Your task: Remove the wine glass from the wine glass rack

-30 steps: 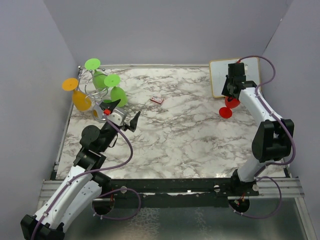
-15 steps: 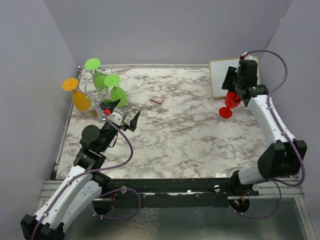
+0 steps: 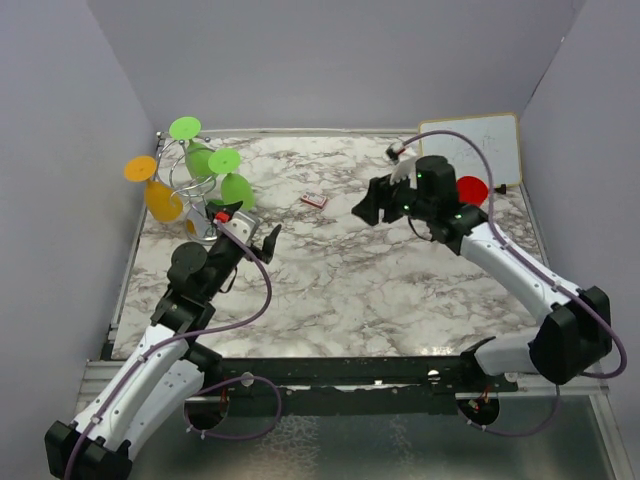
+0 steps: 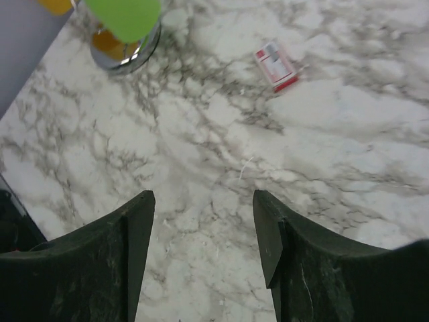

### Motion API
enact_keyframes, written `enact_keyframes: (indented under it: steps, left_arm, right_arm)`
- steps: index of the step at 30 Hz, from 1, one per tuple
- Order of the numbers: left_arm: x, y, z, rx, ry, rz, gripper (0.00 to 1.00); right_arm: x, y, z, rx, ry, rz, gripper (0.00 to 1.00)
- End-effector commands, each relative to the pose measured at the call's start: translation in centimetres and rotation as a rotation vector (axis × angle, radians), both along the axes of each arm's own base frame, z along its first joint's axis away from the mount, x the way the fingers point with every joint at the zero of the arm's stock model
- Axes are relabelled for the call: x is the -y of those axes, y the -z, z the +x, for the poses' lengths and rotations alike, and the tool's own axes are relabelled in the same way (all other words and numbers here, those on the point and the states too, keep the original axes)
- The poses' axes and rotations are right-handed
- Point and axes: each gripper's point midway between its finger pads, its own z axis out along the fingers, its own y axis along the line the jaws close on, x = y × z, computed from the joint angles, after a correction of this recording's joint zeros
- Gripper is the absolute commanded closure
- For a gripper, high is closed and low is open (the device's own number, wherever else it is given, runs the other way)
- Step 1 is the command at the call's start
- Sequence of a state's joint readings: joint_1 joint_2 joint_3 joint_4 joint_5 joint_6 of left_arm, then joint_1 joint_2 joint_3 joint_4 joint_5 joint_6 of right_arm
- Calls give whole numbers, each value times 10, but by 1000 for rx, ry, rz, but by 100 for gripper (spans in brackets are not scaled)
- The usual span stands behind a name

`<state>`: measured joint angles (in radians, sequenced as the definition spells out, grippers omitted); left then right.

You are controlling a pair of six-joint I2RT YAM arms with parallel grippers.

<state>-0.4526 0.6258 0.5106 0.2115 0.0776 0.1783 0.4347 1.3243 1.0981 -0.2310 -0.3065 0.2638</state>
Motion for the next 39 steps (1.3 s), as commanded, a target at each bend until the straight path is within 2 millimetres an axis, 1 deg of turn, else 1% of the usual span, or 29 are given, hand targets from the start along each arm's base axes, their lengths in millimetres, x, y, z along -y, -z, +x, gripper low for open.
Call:
enact_keyframes:
  steps: [1,3,5,10,13,14,16,18,20,22,25,30,32,35,39]
  left_arm:
    - [-6,-20,0,33,-26,-32,1]
    - [-8,-18,1,19,-42,-38,1]
    - [-9,-16,4,1,-59,-40,1]
    - [-11,-9,12,-49,-95,-46,1]
    - [-23,-17,20,-115,-199,-157,1]
    - [-29,-20,23,-161,-248,-199,1]
    - [-33,-21,24,-263,-311,-284,1]
    - [-31,-23,24,-364,-342,-348,1]
    - [-23,-28,22,-437,-326,-394,1]
    - [-16,-43,23,-468,-310,-455,1]
    - [-14,-60,25,-512,-335,-554,1]
    - [-8,-77,39,-565,-336,-677,1]
    - [-10,-81,45,-586,-348,-729,1]
    - [-19,-82,51,-622,-382,-883,1]
    - [-31,-75,55,-636,-436,-1094,8]
  right_arm:
    - [-37,30,-19,-18,-144,-41,38]
    - [-35,36,-21,-24,-148,-54,36]
    - [-31,35,-22,-1,-135,-67,33]
    - [-17,21,-24,74,-92,-84,28]
    - [-8,12,-27,114,-64,-89,25]
    - [-4,9,-28,128,-53,-96,24]
    - [2,2,-29,152,-32,-105,22]
    - [5,-3,-31,173,-20,-102,21]
    - [6,-8,-32,195,-19,-90,20]
    - [5,-12,-32,206,-21,-79,20]
    - [4,-11,-33,205,-23,-73,20]
    - [5,1,-33,202,-16,-68,20]
    - [5,3,-33,200,-13,-68,20]
    - [7,0,-34,210,-7,-61,20]
    - [8,-3,-36,231,-5,-45,20]
